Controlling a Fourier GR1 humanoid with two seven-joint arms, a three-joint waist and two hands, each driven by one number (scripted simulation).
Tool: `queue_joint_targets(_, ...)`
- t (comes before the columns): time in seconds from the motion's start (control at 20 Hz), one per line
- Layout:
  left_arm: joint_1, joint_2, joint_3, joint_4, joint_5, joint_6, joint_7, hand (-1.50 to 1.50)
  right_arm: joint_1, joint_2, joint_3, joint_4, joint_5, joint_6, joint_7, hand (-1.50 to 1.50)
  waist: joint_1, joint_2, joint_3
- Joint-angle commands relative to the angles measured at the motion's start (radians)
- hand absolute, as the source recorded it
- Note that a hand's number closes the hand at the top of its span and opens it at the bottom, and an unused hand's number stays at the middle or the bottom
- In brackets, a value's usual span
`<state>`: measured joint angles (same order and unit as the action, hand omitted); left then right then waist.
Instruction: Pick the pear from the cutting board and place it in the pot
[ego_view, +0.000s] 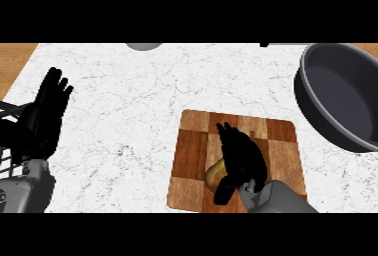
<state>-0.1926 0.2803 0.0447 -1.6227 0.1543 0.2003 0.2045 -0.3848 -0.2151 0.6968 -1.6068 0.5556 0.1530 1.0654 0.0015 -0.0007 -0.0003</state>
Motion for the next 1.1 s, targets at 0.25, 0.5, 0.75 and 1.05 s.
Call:
queue_joint_targets(0.25, 0.035, -0.008, 0.028, -0.036, -0.005, -0.047, 0.006, 0.0, 0.077, 0.027, -0.069, 0.098, 0.105, 0.036, -0.064, -1.5, 0.001, 0.0, 0.0)
queue_joint_targets(0.5, 0.002, -0.005, 0.062, -0.001, -0.007, -0.056, 0.017, 0.0, 0.011, 0.083, -0.159, 0.181, 0.124, 0.097, -0.062, -1.5, 0.0, 0.001, 0.0)
queue_joint_targets(0.75, -0.014, -0.049, 0.034, 0.019, -0.041, -0.037, 0.004, 0.0, 0.084, 0.12, -0.032, 0.197, 0.196, 0.087, -0.166, 1.5, 0.001, 0.001, 0.0)
queue_joint_targets(1.05, 0.036, -0.057, 0.056, -0.056, -0.041, -0.055, 0.02, 0.0, 0.074, 0.101, -0.132, 0.274, 0.249, 0.08, -0.319, 1.5, 0.003, 0.001, 0.0)
